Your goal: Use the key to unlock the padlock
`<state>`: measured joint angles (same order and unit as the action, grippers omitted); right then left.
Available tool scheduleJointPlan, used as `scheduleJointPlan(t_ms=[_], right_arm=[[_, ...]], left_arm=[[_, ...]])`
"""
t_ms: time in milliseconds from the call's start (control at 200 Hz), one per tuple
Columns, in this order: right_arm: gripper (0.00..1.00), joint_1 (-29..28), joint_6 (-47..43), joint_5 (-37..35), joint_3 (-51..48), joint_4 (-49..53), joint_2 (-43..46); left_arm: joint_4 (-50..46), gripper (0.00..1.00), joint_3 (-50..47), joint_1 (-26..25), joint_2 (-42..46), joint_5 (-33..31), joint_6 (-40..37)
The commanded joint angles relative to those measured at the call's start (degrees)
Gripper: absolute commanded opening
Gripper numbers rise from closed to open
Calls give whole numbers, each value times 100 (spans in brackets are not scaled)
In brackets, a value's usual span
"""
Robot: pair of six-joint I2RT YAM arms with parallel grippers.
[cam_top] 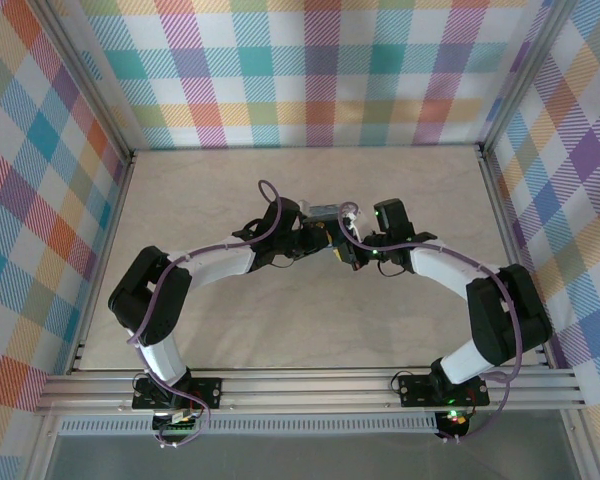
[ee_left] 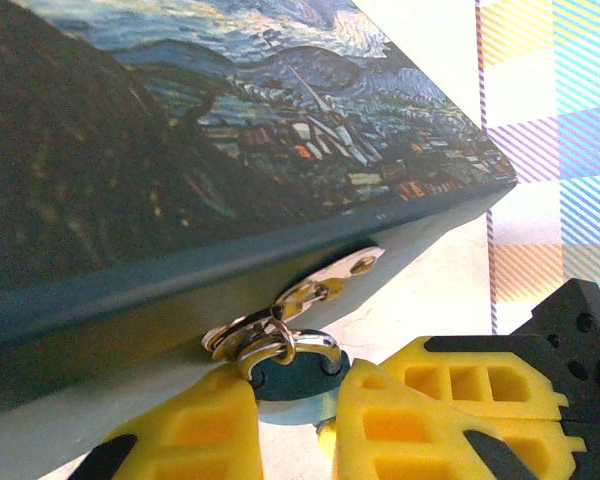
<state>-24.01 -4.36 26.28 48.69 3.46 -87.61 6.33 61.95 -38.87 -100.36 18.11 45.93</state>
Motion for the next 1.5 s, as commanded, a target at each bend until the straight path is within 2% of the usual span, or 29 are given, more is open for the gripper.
scheduleJointPlan(t_ms=[0,210,440,775,1250,1500], right_arm=[[0,-108,329,656,-2,-1330,-18],[0,-246,787,638,-140,-1823,-4],[0,-262,1037,711,-96,-1831,183],[0,-401,1069,502,-234,-2101,-123],[0,-447,1509,310,-239,-2461,34],[0,-429,1385,280,3,-2255,46]], left_arm=[[26,14,-118,-146,51,369,43],[80,14,-131,-147,-5,325,87],[128,14,-166,-143,-84,297,110],[141,14,-131,-149,-57,332,137],[154,14,-124,-172,-129,314,161],[154,14,-130,-191,-114,290,156]])
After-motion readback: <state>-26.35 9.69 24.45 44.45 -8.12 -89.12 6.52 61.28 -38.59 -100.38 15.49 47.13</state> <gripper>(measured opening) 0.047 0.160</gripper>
